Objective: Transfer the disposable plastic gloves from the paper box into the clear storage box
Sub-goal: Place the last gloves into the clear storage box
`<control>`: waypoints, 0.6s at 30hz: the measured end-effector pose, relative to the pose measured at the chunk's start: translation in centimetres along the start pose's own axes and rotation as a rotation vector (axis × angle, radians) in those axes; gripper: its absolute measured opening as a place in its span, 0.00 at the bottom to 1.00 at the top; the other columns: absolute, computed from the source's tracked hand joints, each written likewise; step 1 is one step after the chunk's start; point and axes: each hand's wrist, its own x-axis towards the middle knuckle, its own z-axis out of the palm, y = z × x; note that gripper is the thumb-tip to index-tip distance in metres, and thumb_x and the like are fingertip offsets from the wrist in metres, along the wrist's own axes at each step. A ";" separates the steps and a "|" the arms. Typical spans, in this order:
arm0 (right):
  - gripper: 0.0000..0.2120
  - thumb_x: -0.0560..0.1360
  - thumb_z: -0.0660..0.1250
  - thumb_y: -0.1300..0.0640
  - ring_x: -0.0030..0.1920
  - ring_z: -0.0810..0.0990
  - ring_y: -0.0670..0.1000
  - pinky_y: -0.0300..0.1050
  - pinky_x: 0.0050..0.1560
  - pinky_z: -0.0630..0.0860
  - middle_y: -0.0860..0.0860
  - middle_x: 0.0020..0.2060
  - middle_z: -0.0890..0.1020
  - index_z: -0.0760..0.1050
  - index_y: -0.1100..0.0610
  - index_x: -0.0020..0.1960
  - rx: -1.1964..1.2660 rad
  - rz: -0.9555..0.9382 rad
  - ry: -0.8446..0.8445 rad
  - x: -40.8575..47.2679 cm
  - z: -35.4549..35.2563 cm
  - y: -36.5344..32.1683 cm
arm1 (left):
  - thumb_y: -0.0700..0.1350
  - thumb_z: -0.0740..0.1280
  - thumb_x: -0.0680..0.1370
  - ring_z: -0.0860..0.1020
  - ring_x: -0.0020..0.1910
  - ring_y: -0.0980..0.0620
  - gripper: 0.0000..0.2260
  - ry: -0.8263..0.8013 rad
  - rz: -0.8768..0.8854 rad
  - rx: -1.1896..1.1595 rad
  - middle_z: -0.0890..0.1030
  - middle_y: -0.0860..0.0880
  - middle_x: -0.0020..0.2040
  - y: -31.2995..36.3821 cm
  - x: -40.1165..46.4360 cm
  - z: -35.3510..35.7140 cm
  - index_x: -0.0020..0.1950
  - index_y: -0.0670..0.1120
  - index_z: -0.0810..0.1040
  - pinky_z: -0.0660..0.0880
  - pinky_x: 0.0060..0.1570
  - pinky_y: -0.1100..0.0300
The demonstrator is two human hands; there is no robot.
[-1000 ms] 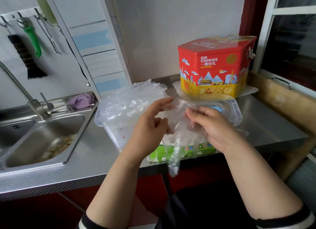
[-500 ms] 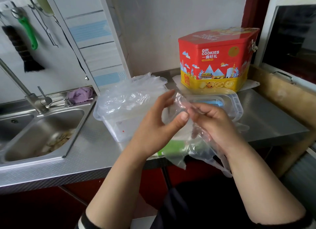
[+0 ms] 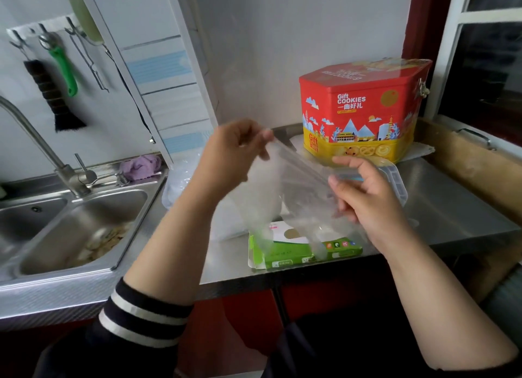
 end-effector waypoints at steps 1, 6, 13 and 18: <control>0.12 0.77 0.66 0.60 0.23 0.69 0.45 0.36 0.25 0.71 0.48 0.23 0.73 0.72 0.47 0.57 0.026 -0.002 0.014 0.3 -0.1 0.2 | 0.46 0.65 0.81 0.65 0.18 0.58 0.09 0.067 -0.027 -0.021 0.81 0.51 0.34 -0.5 1.2 -0.8 0.43 0.46 0.78 0.63 0.19 0.67; 0.12 0.78 0.65 0.62 0.25 0.71 0.45 0.42 0.32 0.76 0.50 0.27 0.77 0.71 0.46 0.56 -0.010 0.059 0.046 0.8 -0.5 2.1 | 0.46 0.61 0.82 0.66 0.15 0.60 0.12 0.324 -0.271 -0.021 0.80 0.53 0.36 -4.9 6.8 -4.9 0.39 0.50 0.76 0.60 0.18 0.70; 0.05 0.78 0.65 0.60 0.30 0.76 0.45 0.44 0.38 0.78 0.48 0.28 0.79 0.76 0.53 0.53 -0.153 0.082 0.137 0.6 -0.7 4.4 | 0.45 0.60 0.81 0.75 0.19 0.60 0.10 0.407 -0.483 0.027 0.78 0.51 0.36 -10.5 7.9 -6.3 0.40 0.46 0.74 0.64 0.23 0.65; 0.06 0.76 0.68 0.55 0.45 0.80 0.48 0.45 0.46 0.76 0.45 0.41 0.82 0.77 0.47 0.51 -0.510 -0.005 0.152 0.4 -0.7 4.7 | 0.49 0.58 0.79 0.81 0.48 0.41 0.09 0.409 -0.529 0.345 0.81 0.45 0.51 -11.6 6.5 -5.6 0.54 0.45 0.70 0.74 0.48 0.52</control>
